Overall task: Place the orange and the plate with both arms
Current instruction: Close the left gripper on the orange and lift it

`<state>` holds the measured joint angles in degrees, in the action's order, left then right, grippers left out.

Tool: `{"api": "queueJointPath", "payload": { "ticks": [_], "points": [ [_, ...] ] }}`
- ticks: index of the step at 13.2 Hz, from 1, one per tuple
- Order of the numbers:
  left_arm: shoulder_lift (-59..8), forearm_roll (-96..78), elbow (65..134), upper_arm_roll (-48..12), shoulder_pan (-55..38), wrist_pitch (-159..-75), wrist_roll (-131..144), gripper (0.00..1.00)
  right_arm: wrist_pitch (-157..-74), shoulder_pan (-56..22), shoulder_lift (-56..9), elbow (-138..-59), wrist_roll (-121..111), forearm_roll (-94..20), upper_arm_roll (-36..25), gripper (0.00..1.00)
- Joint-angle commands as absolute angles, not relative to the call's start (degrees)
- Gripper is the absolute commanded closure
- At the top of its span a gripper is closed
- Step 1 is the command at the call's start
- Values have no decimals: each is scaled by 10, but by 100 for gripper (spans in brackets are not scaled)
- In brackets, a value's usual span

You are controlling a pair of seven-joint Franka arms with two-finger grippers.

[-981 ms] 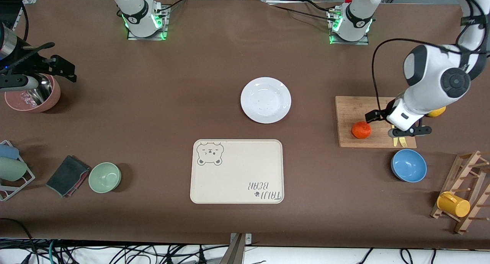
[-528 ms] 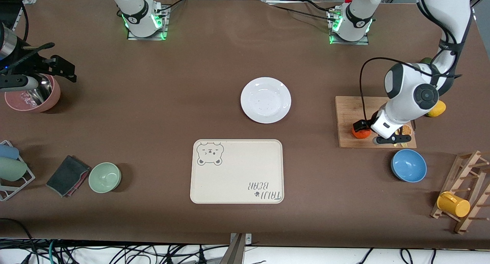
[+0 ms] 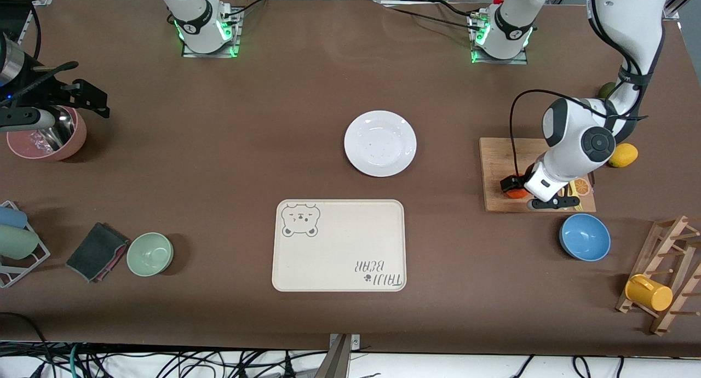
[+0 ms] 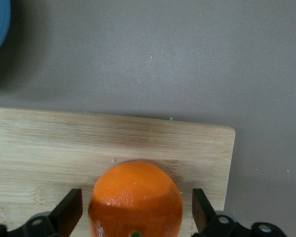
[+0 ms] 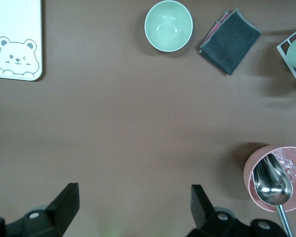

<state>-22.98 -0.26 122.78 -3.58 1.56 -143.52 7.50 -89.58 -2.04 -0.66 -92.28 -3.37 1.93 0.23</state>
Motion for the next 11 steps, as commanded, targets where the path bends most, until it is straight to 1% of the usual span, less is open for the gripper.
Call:
{"api": "queueJointPath", "payload": {
  "ticks": [1, 3, 4, 5, 7, 10, 11],
  "points": [
    [-225, 3, 1234, -27, 9, -1445, 73, 72, -888, -18, -10, -912, -29, 11, 3, 0],
    [-217, 4, 1234, -27, 9, -1440, 67, 95, -887, -18, -10, -913, -29, 11, 3, 0],
    [-212, 5, 1234, -27, 9, -1437, 66, 100, -888, -18, -10, -912, -29, 11, 3, 0],
    [-196, 5, 1232, -28, 9, -1434, 68, 100, -887, -18, -9, -913, -29, 11, 3, 0],
    [-172, 3, 1225, -36, 6, -1400, 69, 100, -888, -18, -10, -912, -29, 11, 3, 0],
    [-151, -8, 1223, -77, -10, -1397, 85, 100, -887, -18, -10, -913, -29, 11, 3, 0],
    [-149, -45, 1223, -108, -11, -1397, 135, 100, -887, -18, -10, -913, -29, 11, 3, 0]
  ]
}}
